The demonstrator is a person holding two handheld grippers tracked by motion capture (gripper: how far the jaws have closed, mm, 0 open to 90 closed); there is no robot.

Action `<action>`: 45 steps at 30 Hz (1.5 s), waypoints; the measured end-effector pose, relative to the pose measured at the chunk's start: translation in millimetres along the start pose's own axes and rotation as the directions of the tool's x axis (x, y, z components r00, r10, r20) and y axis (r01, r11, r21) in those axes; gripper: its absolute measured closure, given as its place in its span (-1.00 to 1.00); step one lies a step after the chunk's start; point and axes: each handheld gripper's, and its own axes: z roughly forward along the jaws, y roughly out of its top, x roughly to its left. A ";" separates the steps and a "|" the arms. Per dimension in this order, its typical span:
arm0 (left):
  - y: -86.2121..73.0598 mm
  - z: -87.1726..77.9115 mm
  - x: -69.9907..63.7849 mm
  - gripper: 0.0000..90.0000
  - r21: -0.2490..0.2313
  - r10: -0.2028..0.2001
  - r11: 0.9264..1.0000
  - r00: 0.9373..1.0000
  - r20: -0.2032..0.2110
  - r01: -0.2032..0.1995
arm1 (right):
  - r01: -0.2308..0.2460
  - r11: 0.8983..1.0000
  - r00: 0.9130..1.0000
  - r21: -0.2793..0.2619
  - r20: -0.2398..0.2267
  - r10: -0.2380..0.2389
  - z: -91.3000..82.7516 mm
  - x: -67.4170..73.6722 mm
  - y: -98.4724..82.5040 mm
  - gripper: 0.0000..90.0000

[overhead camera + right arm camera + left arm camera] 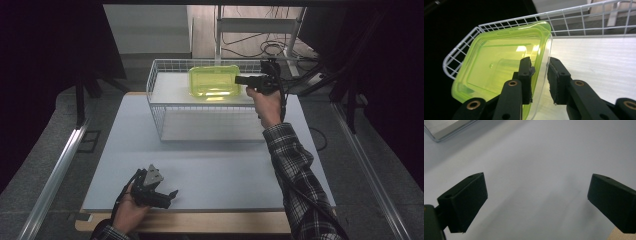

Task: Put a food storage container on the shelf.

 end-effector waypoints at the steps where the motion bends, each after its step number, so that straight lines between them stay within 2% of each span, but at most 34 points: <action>1: 0.0 0.3 -0.2 -0.94 -0.001 -0.001 1.000 1.000 0.000 0.001 | 0.006 1.000 1.000 0.008 0.007 -0.006 0.7 0.7 1.1 0.60; 5: 0.0 0.4 -0.2 -0.94 0.001 0.000 1.000 1.000 0.002 0.000 | 0.008 1.000 1.000 0.013 0.009 -0.008 2.2 0.4 2.0 0.57; 9: -0.1 0.8 -0.4 -0.94 0.005 0.004 1.000 1.000 0.003 -0.004 | 0.020 0.999 0.999 0.035 0.025 -0.021 6.4 0.6 2.0 0.43; 12: -0.1 0.9 -0.4 -0.94 0.007 0.004 1.000 1.000 0.003 -0.004 | 0.005 0.999 1.000 0.036 0.016 -0.006 7.6 -1.2 2.0 0.42; 14: -0.1 1.1 -0.4 -0.94 0.008 0.004 1.000 1.000 0.004 -0.004 | 0.037 0.999 0.998 0.037 0.044 -0.038 8.2 -0.6 2.4 0.33; 19: -0.1 1.5 -0.9 -0.95 0.010 0.007 1.000 1.000 0.003 -0.007 | 0.042 0.998 0.998 0.041 0.043 -0.044 8.5 0.3 2.8 0.32; 25: 0.1 0.3 0.4 -0.94 -0.002 -0.007 1.000 1.000 0.006 0.007 | 0.049 0.998 0.998 0.026 0.026 -0.050 4.7 1.8 2.5 0.16; 26: 0.1 -0.1 0.7 -0.94 -0.004 -0.011 1.000 1.000 0.009 0.012 | 0.063 0.998 0.998 0.024 0.016 -0.064 1.1 3.4 2.3 0.08; 32: 0.5 -1.6 1.9 -0.95 -0.019 -0.039 0.999 0.999 0.027 0.039 | 0.106 0.994 0.994 0.031 -0.010 -0.106 -7.7 8.8 -3.7 -0.11; 40: 0.9 -2.7 2.9 -0.95 -0.024 -0.050 0.998 0.998 0.039 0.051 | 0.152 0.988 0.988 0.036 -0.027 -0.151 -18.3 12.2 -15.4 -0.32; 41: 1.7 -2.9 2.8 -0.95 -0.022 -0.056 0.998 0.997 0.046 0.057 | 0.172 0.984 0.985 0.034 -0.026 -0.171 -21.7 13.3 -18.2 -0.37; 45: 2.9 -3.3 1.4 -0.95 -0.015 -0.055 0.998 0.997 0.048 0.056 | 0.195 0.980 0.980 0.035 -0.037 -0.193 -27.7 14.8 -25.1 -0.46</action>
